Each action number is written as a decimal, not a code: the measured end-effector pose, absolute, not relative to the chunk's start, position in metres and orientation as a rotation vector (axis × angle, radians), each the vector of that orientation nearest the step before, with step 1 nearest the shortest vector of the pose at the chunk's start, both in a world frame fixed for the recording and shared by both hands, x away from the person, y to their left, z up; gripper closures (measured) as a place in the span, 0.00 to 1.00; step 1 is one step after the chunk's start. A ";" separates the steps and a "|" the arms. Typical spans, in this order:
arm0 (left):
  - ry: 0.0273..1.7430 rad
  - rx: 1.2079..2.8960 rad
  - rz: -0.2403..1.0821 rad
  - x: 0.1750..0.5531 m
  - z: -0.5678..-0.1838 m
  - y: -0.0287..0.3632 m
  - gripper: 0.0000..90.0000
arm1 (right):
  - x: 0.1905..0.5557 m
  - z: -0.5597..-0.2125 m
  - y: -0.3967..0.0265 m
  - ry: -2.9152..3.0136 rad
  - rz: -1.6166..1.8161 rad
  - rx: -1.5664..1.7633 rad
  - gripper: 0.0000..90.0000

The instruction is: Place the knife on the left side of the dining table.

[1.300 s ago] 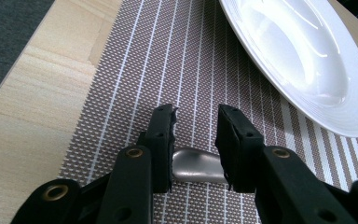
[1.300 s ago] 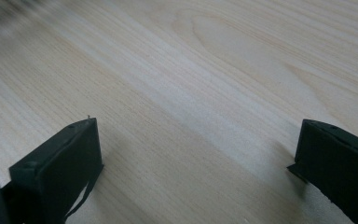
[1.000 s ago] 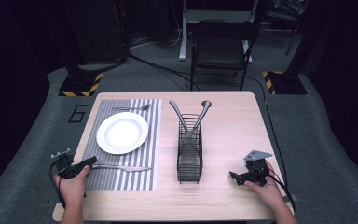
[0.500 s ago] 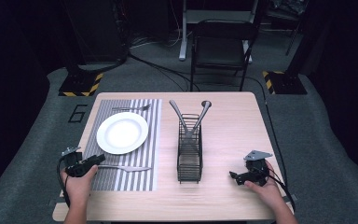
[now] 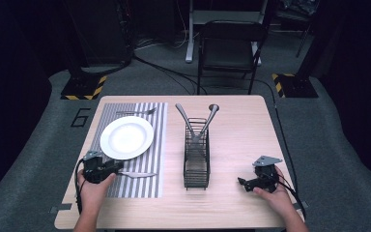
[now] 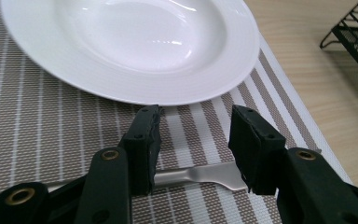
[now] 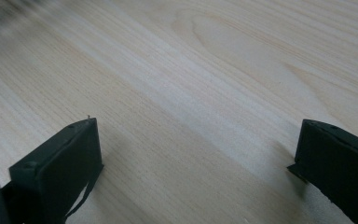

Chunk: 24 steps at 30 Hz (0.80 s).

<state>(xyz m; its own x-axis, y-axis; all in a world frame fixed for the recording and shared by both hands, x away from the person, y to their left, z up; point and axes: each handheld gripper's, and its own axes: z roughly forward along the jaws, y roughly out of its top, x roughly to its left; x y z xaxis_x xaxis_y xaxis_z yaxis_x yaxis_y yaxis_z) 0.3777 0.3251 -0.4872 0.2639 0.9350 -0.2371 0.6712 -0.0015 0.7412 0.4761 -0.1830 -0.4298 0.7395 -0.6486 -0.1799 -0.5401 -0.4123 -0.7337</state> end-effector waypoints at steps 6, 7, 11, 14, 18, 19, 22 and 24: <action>1.381 1.832 0.401 0.379 -0.488 0.304 0.59 | 0.476 -0.430 -0.183 0.893 -0.166 -2.109 0.00; 1.366 1.845 0.393 0.378 -0.488 0.302 0.59 | 0.476 -0.430 -0.183 0.893 -0.166 -2.110 0.00; 1.324 1.876 0.377 0.378 -0.490 0.291 0.59 | 0.476 -0.430 -0.183 0.893 -0.167 -2.110 0.00; 1.288 1.897 0.354 0.379 -0.492 0.283 0.59 | 0.476 -0.430 -0.183 0.893 -0.167 -2.110 0.00; 1.263 1.915 0.333 0.380 -0.496 0.274 0.58 | 0.476 -0.430 -0.183 0.893 -0.166 -2.109 0.00; 1.249 1.937 0.326 0.380 -0.497 0.270 0.57 | 0.476 -0.430 -0.183 0.893 -0.166 -2.109 0.00; 1.220 1.960 0.325 0.380 -0.500 0.263 0.55 | 0.476 -0.430 -0.183 0.893 -0.166 -2.109 0.00; 1.194 1.984 0.328 0.380 -0.501 0.259 0.54 | 0.476 -0.430 -0.183 0.893 -0.166 -2.109 0.00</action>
<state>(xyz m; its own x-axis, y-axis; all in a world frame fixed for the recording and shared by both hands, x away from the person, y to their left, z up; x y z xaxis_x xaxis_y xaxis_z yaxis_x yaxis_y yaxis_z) 0.3801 0.2593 -0.5008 0.5248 0.8349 -0.1658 0.6335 -0.2530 0.7312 0.4761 -0.1830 -0.4298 0.7396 -0.6485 -0.1802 -0.5401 -0.4122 -0.7338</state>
